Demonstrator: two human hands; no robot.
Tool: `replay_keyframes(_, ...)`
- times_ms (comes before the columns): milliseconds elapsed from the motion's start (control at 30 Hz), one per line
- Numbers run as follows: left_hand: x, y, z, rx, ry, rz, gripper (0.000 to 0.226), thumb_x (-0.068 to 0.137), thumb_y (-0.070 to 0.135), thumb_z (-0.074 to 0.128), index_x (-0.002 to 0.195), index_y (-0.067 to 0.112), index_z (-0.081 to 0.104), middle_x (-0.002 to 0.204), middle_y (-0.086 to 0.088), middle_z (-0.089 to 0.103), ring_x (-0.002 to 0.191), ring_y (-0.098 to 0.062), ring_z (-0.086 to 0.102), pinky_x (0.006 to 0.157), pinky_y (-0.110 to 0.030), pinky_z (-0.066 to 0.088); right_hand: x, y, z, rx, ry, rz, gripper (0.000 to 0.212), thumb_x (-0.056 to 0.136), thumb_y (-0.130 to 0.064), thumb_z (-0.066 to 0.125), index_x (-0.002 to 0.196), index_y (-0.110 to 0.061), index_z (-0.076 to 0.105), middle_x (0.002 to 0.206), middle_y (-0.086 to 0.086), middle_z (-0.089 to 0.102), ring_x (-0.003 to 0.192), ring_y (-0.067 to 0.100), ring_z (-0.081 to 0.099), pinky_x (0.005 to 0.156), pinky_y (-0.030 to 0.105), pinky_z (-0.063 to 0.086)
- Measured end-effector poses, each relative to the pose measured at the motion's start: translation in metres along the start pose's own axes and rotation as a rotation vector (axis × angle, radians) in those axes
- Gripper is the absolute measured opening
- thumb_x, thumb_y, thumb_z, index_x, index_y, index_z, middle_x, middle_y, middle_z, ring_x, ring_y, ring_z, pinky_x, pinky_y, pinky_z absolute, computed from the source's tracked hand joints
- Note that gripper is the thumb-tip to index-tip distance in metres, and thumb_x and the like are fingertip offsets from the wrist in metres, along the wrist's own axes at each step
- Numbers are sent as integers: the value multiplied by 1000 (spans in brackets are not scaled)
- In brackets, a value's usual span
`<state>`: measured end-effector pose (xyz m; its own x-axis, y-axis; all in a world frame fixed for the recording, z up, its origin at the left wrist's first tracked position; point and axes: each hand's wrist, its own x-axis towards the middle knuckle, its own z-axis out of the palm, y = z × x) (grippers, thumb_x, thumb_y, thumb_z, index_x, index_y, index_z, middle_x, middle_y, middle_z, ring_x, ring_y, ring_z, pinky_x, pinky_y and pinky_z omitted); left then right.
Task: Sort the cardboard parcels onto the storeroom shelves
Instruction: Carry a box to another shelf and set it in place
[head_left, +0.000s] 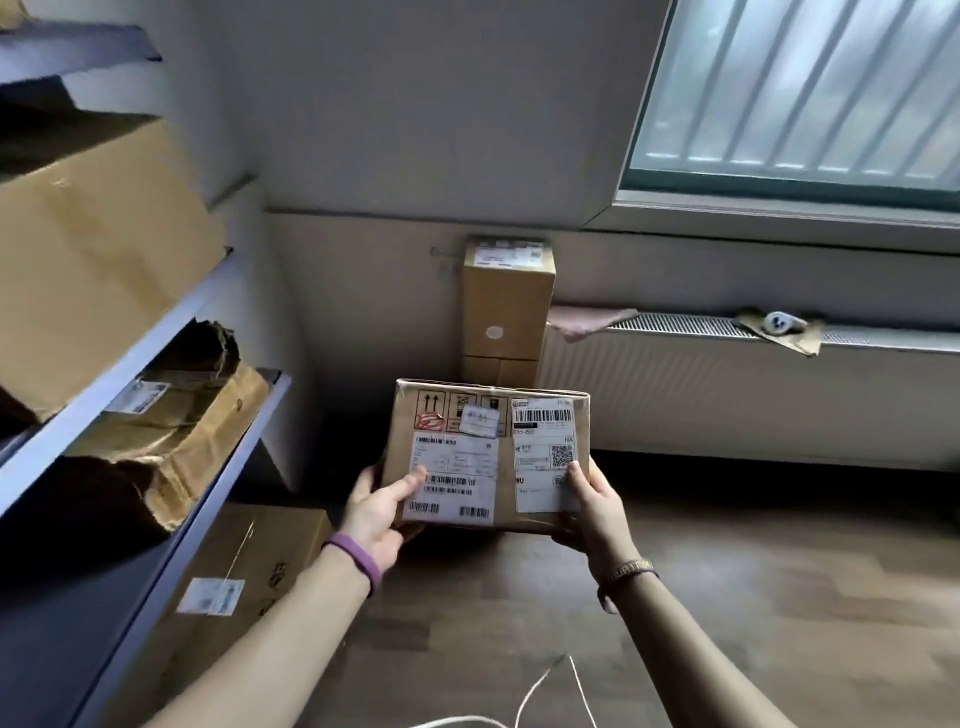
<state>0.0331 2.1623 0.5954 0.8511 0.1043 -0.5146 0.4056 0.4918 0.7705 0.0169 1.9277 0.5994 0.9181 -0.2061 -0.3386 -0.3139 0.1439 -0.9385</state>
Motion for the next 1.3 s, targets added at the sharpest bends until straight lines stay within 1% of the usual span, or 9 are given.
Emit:
replay_keyframes(200, 117, 29, 47, -4, 11, -11, 54, 82, 5, 69, 131, 17, 49, 112, -16, 68, 101, -36, 65, 79, -49, 54, 132, -15, 15, 4, -4, -29, 29, 101, -32, 48, 128, -30, 58, 124, 1, 67, 99, 20, 63, 70, 27, 52)
replay_keyframes(267, 161, 35, 65, -2, 26, -25, 53, 82, 5, 68, 130, 17, 49, 111, -16, 68, 99, -35, 66, 74, -46, 55, 185, -15, 18, 25, -17, -20, 30, 101, -29, 48, 129, -27, 58, 125, 1, 67, 109, 23, 64, 84, 37, 56)
replay_keyframes(367, 233, 41, 93, 10, 64, -60, 52, 82, 5, 69, 129, 18, 50, 109, -15, 69, 97, -33, 67, 72, -45, 55, 268, -15, 20, 57, -36, 13, 34, 101, -24, 49, 134, -20, 56, 127, 3, 66, 121, 24, 60, 105, 50, 46)
replay_keyframes(600, 388, 47, 151, 34, 161, -196, 42, 83, 4, 68, 120, 18, 55, 100, -12, 73, 89, -29, 70, 65, -42, 56, 438, -14, 25, -6, -10, 191, 26, 98, -27, 50, 119, -33, 65, 117, -4, 71, 110, 22, 66, 96, 47, 51)
replay_keyframes(733, 458, 42, 167, 52, 201, -250, 37, 82, 4, 69, 115, 19, 59, 97, -10, 74, 83, -25, 71, 59, -38, 56, 507, -2, 30, -21, -13, 264, 25, 99, -29, 51, 119, -31, 65, 117, 0, 71, 109, 24, 67, 93, 49, 54)
replay_keyframes(867, 508, 36, 173, 94, 216, -288, 35, 81, 8, 71, 113, 18, 62, 95, -9, 75, 86, -25, 72, 62, -37, 56, 554, 14, 34, -40, 8, 300, 24, 99, -24, 50, 117, -27, 65, 119, 0, 70, 109, 19, 66, 98, 44, 52)
replay_keyframes(1067, 554, 24, 174, 122, 252, -347, 32, 82, 8, 70, 112, 18, 64, 97, -9, 75, 88, -24, 71, 63, -36, 55, 593, 29, 42, -82, 16, 360, 21, 99, -28, 50, 110, -36, 66, 114, -6, 72, 103, 15, 67, 91, 40, 55)
replay_keyframes(1167, 567, 20, 173, 135, 258, -359, 27, 83, 8, 70, 108, 19, 66, 97, -9, 75, 87, -23, 71, 61, -35, 56, 602, 34, 44, -136, 17, 366, 19, 94, -39, 51, 107, -39, 65, 112, -6, 72, 100, 15, 67, 88, 40, 53)
replay_keyframes(1300, 571, 14, 171, 171, 280, -358, 30, 82, 11, 71, 111, 17, 66, 99, -9, 74, 92, -24, 70, 68, -37, 55, 608, 46, 45, -182, 36, 326, 20, 101, -30, 47, 116, -36, 58, 119, -11, 66, 101, -4, 61, 81, 17, 47)
